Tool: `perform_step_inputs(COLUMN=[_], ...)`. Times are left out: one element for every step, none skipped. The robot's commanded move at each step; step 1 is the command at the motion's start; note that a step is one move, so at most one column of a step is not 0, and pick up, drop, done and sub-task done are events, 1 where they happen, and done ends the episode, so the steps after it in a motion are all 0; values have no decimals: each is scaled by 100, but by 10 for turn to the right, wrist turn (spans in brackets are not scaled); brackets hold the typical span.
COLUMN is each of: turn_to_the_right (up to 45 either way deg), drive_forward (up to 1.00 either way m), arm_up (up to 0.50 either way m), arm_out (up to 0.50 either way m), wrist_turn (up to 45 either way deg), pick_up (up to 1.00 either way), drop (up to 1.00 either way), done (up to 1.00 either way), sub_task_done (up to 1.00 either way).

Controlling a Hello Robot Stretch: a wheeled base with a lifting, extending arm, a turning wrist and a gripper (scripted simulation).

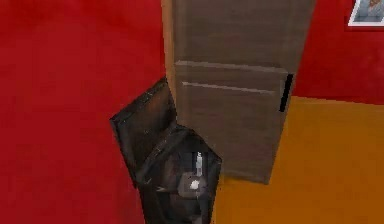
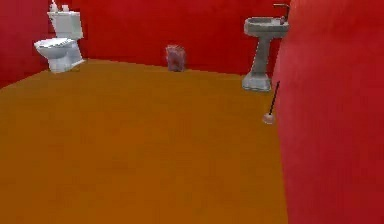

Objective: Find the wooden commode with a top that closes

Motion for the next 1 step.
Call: perform_step_inputs(turn_to_the_right=[0], drive_forward=[0], arm_up=[0], arm_out=[0], wrist_turn=[0], pick_up=[0], drop=[0], done=[100], sub_task_done=[0])
